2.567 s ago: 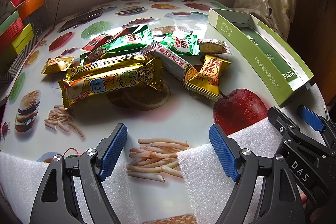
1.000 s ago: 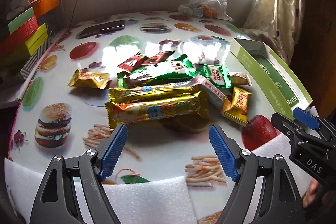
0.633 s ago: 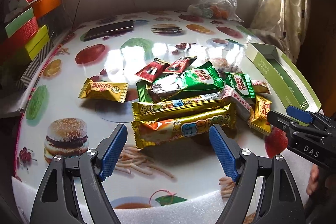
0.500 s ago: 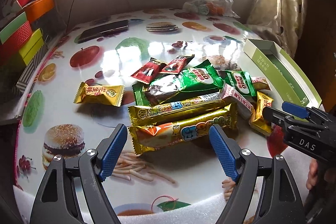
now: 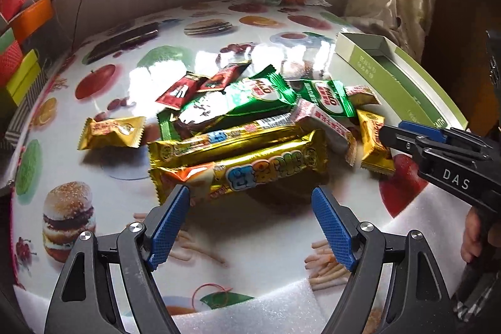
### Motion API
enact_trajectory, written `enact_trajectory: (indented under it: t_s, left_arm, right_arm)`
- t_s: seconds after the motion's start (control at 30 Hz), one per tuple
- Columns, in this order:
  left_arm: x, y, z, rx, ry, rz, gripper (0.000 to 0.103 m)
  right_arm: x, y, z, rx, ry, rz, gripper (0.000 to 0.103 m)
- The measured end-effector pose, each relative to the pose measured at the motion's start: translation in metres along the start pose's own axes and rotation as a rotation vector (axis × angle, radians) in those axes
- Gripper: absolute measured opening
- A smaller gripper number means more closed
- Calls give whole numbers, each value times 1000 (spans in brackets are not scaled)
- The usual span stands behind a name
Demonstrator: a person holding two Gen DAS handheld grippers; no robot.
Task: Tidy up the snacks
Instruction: 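Grasp the yellow peanut-candy pack with the right gripper while the left gripper approaches the gold bar, then grasp the long gold bar with the left gripper while the right gripper lifts its candy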
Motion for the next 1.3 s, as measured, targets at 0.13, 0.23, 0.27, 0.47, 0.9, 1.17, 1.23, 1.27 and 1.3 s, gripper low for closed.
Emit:
enact_trajectory:
  t_s: [0.13,0.23,0.27,0.47,0.9,1.17,1.23,1.27,1.3]
  left_arm:
    - [-6,2,14,13,-35,-8,81]
    - [-2,8,20,32,-41,20,81]
    - [-1,10,22,34,-41,31,81]
    - [9,2,16,88,-4,5,81]
    - [0,-18,1,209,20,-37,81]
    - [17,-22,9,290,42,-9,81]
    - [21,-25,8,316,43,0,81]
    - [22,-25,8,325,42,11,81]
    - [22,-26,9,329,41,13,81]
  right_arm:
    - [4,5,6,-19,-8,-1,35]
    - [9,6,10,-7,-4,14,35]
    - [11,5,11,-6,-3,10,36]
    - [23,1,5,4,32,1,37]
    - [16,-7,-3,19,23,8,24]
    - [16,-7,-3,22,25,15,24]
    - [16,-7,-3,23,24,16,24]
    - [16,-7,-3,24,24,16,24]
    - [16,-7,-3,24,23,17,24]
Point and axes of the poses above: each gripper's, at about its wrist camera, not at the fingertips, and x roughly the way its jaws point, y to its left, z to its top, the point moved 10 cm from there along x, roughly the way its jaws point, and after that the axes turned 11 degrees about -x, right-handed, at the moved point
